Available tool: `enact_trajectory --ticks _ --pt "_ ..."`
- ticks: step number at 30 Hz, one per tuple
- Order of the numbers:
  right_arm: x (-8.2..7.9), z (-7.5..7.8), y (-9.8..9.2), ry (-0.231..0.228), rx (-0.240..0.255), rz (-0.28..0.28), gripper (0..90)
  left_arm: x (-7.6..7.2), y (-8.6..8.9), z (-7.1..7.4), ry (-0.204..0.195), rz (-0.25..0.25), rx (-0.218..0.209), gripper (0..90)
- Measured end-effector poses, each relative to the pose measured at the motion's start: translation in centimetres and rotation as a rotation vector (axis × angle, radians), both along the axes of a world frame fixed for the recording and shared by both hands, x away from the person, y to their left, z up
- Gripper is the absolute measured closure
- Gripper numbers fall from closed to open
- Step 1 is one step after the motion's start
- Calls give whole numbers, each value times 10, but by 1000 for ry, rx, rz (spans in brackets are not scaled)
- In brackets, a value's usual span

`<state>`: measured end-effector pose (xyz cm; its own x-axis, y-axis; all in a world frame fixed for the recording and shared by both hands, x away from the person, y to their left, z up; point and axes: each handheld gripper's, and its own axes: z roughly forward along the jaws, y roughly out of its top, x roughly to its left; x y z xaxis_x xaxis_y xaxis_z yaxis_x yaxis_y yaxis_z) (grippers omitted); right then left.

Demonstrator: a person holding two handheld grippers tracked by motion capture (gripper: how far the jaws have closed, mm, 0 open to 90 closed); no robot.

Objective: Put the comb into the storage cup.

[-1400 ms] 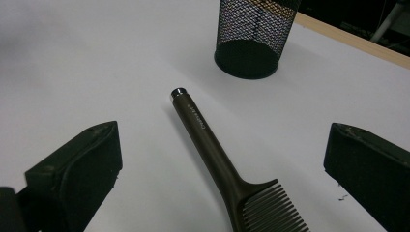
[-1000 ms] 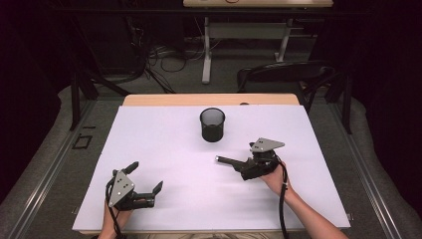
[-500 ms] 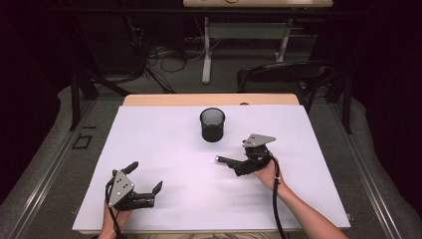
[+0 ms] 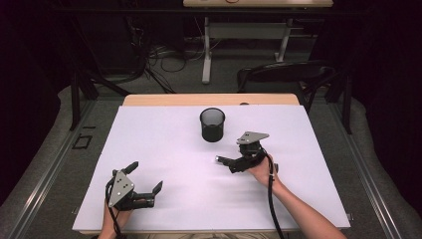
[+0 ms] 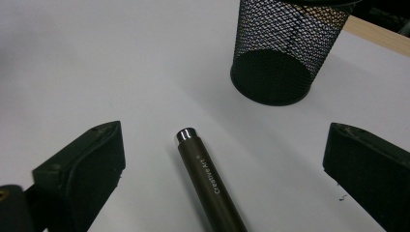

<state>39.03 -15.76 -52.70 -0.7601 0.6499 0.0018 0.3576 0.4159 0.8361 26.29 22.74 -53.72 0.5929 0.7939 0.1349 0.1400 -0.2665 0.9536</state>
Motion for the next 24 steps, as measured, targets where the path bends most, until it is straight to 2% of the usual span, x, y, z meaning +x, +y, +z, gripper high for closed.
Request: enact_trajectory --ticks 4,12,22,24 --pt "4 0 6 2 -10 2 110 0 0 0 0 0 -1 3" --pt "8 0 10 2 -9 -1 210 0 0 0 2 -3 -2 3" --pt "12 -3 18 16 -13 -1 451 0 0 0 7 -7 -1 3" --pt "13 -3 19 21 -15 -1 526 0 0 0 7 -8 0 3"
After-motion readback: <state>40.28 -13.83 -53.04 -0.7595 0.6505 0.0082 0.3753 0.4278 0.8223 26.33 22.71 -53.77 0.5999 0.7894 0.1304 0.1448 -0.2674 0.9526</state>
